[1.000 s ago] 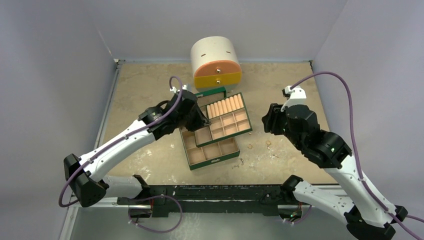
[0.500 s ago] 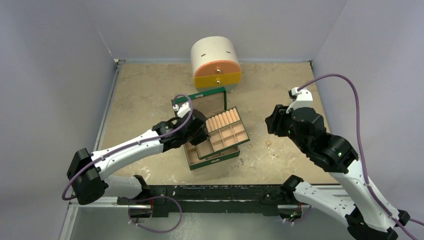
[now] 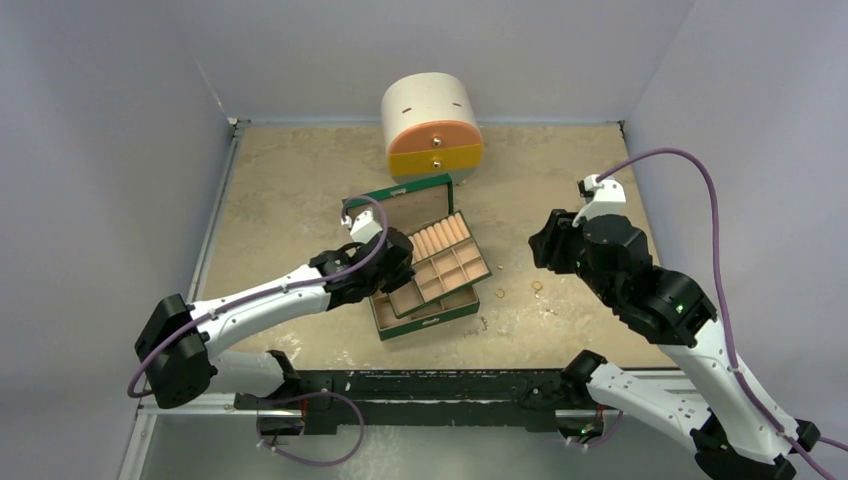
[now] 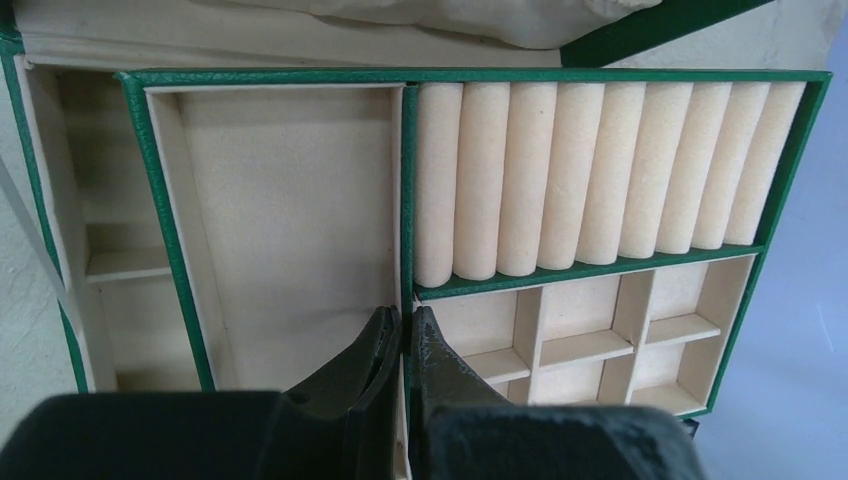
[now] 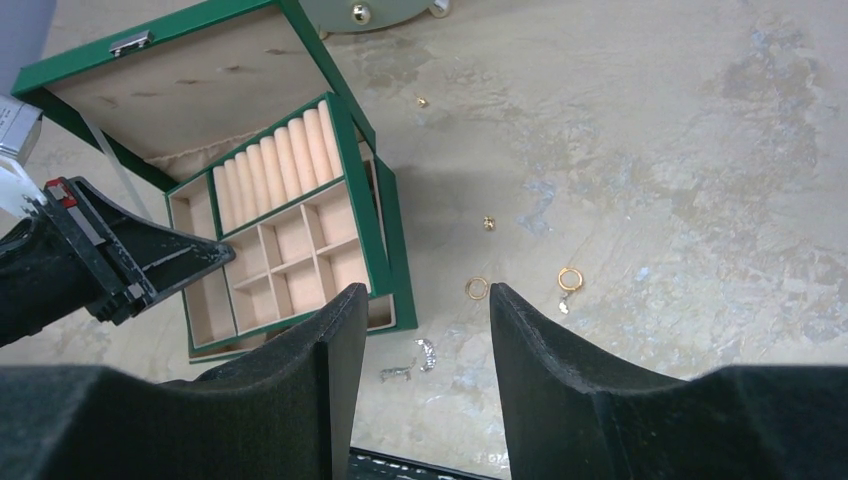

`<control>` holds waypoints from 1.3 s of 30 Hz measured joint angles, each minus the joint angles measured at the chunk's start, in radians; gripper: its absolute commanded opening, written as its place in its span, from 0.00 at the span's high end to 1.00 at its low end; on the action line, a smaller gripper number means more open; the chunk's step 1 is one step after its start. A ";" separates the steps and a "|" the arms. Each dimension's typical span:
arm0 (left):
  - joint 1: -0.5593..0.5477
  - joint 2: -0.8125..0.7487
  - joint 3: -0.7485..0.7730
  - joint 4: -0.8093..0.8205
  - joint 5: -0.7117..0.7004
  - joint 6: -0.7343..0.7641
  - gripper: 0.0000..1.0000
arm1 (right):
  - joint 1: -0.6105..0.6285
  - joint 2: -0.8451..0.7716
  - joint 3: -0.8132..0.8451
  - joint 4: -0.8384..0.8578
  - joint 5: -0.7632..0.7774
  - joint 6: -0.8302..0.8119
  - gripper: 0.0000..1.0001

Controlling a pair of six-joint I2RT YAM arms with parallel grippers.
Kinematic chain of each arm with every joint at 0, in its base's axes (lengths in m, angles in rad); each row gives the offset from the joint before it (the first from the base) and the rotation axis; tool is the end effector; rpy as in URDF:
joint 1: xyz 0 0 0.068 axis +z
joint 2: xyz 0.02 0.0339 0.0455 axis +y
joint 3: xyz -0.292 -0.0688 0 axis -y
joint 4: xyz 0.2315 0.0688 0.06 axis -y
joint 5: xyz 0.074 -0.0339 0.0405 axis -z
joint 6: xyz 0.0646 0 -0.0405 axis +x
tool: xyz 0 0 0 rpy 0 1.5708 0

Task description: Organize the mixed jewelry

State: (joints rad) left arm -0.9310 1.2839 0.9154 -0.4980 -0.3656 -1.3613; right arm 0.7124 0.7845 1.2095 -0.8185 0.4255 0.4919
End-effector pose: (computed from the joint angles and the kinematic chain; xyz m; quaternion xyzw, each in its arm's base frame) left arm 0.1749 -0.1963 0.2638 -0.2583 0.8883 -0.2387 0.2952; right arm 0.1099 0.0597 0.4190 0.0271 0.8209 0.1627 0.5467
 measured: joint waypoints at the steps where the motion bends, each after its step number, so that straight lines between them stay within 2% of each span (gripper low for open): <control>1: 0.000 0.000 -0.005 0.007 -0.005 0.000 1.00 | 0.000 0.000 0.000 0.000 -0.001 0.003 0.49; 39: 0.006 -0.020 -0.129 0.015 -0.016 0.063 1.00 | 0.000 0.040 -0.010 0.051 -0.025 0.047 0.50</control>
State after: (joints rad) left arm -0.9253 1.2640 0.7868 -0.4828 -0.3813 -1.2984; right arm 0.7124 0.8242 1.1995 -0.7673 0.4007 0.5388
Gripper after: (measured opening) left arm 0.029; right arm 0.504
